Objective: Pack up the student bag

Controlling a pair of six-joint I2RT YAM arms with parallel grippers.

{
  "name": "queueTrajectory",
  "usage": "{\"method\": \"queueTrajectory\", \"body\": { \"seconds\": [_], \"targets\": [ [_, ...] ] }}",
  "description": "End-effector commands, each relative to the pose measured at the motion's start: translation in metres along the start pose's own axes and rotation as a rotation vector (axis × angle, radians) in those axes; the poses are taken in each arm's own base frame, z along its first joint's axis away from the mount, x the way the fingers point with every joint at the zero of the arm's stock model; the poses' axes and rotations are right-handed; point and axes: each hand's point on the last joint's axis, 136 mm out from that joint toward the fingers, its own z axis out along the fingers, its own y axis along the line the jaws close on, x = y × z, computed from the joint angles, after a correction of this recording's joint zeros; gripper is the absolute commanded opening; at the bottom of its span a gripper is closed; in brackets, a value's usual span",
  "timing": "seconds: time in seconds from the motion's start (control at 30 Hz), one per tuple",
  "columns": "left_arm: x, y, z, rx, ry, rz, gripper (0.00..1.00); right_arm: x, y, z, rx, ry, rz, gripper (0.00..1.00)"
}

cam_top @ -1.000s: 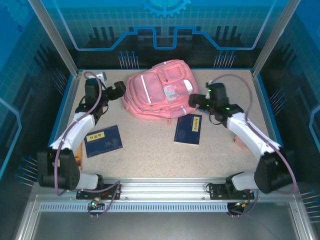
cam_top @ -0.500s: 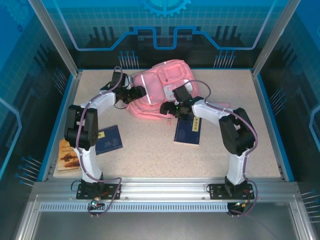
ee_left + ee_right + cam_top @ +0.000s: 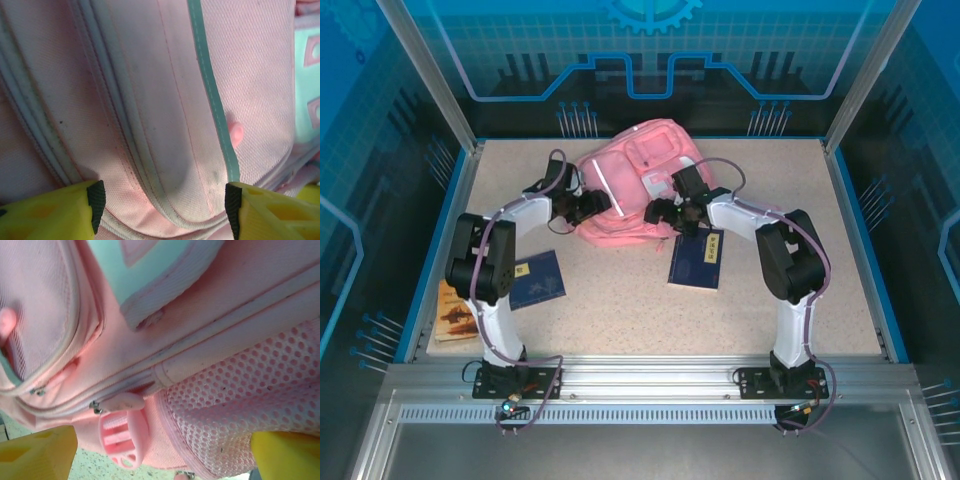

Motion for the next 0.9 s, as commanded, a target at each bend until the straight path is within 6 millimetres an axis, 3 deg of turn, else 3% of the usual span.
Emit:
{"method": "queueTrajectory", "body": {
  "seconds": [0.0, 0.23, 0.33, 0.47, 0.57, 0.7, 0.87],
  "targets": [
    [0.101, 0.045, 0.003, -0.152, 0.261, -0.169, 0.68, -0.001, -0.013, 0.000, 0.025, 0.019, -0.013, 0.91],
    [0.176, 0.022, -0.016, -0.143, 0.309, -0.143, 0.69, -0.008, -0.034, -0.005, 0.058, 0.008, -0.026, 0.88],
    [0.191, 0.013, -0.022, -0.141, 0.299, -0.113, 0.69, -0.007, -0.046, -0.021, 0.068, -0.011, -0.014, 0.87],
    [0.182, -0.007, -0.042, -0.121, 0.240, -0.074, 0.72, 0.010, -0.047, -0.054, 0.049, -0.031, -0.037, 0.87],
    [0.169, -0.020, -0.060, -0.103, 0.184, -0.044, 0.73, 0.038, -0.047, -0.068, 0.072, -0.010, -0.073, 0.85],
    [0.161, -0.029, -0.082, -0.096, 0.141, -0.022, 0.73, 0.079, -0.046, -0.065, 0.098, 0.050, -0.102, 0.76],
    [0.159, -0.028, -0.103, -0.116, 0.116, 0.004, 0.73, 0.113, -0.016, -0.047, 0.007, 0.124, -0.135, 0.63]
  ]
}}
